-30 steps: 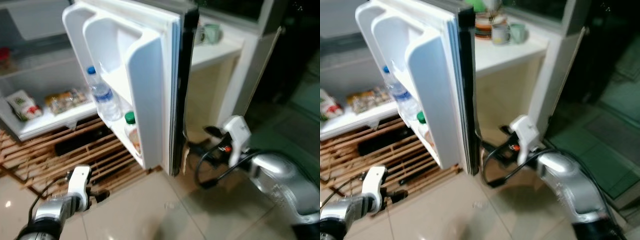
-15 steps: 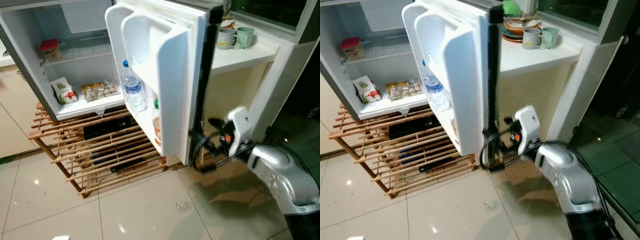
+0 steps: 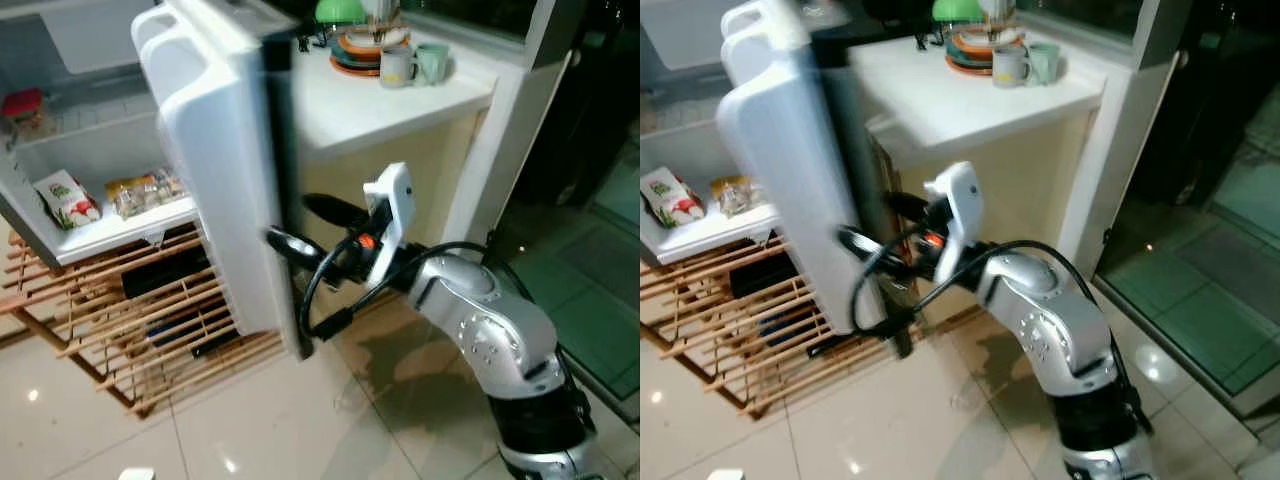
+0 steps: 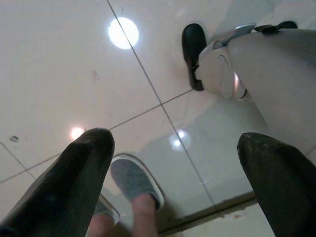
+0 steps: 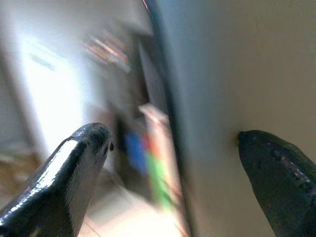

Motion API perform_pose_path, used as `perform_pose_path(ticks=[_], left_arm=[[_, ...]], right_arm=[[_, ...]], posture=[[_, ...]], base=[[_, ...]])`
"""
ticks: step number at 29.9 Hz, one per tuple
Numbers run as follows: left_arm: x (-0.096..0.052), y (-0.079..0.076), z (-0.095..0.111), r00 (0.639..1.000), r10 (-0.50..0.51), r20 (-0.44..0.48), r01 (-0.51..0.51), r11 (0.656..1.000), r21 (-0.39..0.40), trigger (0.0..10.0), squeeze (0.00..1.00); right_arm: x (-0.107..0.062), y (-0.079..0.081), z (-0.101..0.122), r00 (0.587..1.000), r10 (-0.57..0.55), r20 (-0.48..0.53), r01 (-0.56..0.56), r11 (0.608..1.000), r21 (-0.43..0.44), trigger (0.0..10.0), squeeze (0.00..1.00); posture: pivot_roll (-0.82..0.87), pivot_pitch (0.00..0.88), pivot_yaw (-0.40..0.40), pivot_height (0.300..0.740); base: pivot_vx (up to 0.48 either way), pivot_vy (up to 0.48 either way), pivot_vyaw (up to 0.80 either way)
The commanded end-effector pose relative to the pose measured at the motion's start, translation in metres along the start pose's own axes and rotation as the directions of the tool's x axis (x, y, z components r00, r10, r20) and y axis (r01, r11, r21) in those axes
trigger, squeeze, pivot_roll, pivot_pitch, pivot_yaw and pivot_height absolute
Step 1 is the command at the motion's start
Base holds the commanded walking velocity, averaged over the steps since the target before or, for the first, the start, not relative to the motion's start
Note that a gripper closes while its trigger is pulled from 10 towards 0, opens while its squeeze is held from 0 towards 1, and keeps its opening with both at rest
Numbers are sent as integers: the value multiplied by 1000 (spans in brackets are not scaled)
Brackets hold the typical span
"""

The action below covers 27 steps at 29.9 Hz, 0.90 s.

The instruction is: Restocking fridge

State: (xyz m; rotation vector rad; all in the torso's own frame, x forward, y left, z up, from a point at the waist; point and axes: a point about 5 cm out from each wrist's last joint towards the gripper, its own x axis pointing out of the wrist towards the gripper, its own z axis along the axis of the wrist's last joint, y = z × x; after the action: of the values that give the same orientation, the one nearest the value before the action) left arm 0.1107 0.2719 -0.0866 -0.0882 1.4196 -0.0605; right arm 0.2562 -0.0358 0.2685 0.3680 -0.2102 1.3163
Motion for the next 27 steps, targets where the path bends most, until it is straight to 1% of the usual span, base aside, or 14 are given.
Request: perform_pose_path(ticks=[1, 5, 6, 7, 9, 12, 13, 14, 17, 18, 21, 25, 26, 27], left_arm=[[1, -5, 1, 1000, -26, -11, 26, 1000, 17, 10000, 0], [6, -17, 7, 998, -59, 13, 59, 998, 9, 10000, 0], [6, -17, 7, 998, -59, 13, 59, 998, 9, 10000, 0], [7, -24, 18, 997, -57, 61, 58, 998, -10, 10000, 0], [8, -30, 27, 993, -63, 96, 66, 997, -26, 10000, 0], [10, -42, 37, 986, -97, 133, 101, 995, -23, 10000, 0], [10, -42, 37, 986, -97, 133, 101, 995, -23, 10000, 0], [12, -51, 41, 982, -117, 149, 120, 993, -8, 10000, 0], [13, -61, 50, 973, -126, 194, 125, 992, 18, 10000, 0], [12, -66, 60, 964, -117, 238, 108, 993, 49, 10000, 0], [10, -70, 68, 955, -122, 271, 109, 992, 62, 10000, 0], [4, -105, 99, 910, -219, 352, 169, 971, 168, 10000, 0], [4, -105, 99, 910, -219, 352, 169, 971, 168, 10000, 0], [-5, -98, 111, 889, -230, 395, 133, 957, 259, 10000, 0]], right_arm=[[-9, 2, 18, 996, 29, 80, -33, 998, 50, 10000, 12], [-33, -23, 16, 993, -112, 49, 109, 993, 52, 10000, 12], [-33, -23, 16, 993, -112, 49, 109, 993, 52, 10000, 12], [-54, -53, 1, 945, -325, -35, 326, 945, 27, 10000, 8], [-70, -70, -9, 885, -455, -97, 457, 889, 0, 10000, 8], [-94, -92, -29, 759, -619, -202, 622, 781, -54, 10000, 8], [-94, -92, -29, 759, -619, -202, 622, 781, -54, 10000, 8], [-108, -100, -44, 690, -673, -266, 675, 731, -100, 10000, 12], [-112, -102, -56, 654, -696, -298, 670, 715, -201, 10000, 12], [-112, -104, -60, 646, -697, -310, 660, 715, -232, 10000, 12], [-112, -107, -62, 641, -704, -305, 664, 708, -239, 10000, 8], [-105, -126, -71, 585, -757, -293, 712, 652, -261, 10000, 12], [-105, -126, -71, 585, -757, -293, 712, 652, -261, 10000, 12], [-91, -133, -72, 588, -762, -270, 716, 646, -264, 10000, 20]], posture=[[-148, 0, 95, 740], [-151, 0, 72, 740], [-151, 0, 72, 740], [-137, 0, 46, 740], [-126, 0, 32, 740], [-115, 0, 15, 740], [-115, 0, 15, 740], [-105, 0, 0, 740], [-103, 0, -7, 740], [-90, 0, -26, 740], [-88, 0, -29, 740], [-71, 0, -43, 740], [-71, 0, -43, 740], [-60, 0, -50, 740]], base=[[0, 0, 0], [0, 0, 0], [0, 0, 0], [0, 0, 0], [0, 0, 0], [0, 0, 0], [0, 0, 0], [0, 0, 0], [0, 0, 0], [0, 0, 0], [0, 0, 0], [0, 0, 0], [0, 0, 0], [0, 0, 0]])
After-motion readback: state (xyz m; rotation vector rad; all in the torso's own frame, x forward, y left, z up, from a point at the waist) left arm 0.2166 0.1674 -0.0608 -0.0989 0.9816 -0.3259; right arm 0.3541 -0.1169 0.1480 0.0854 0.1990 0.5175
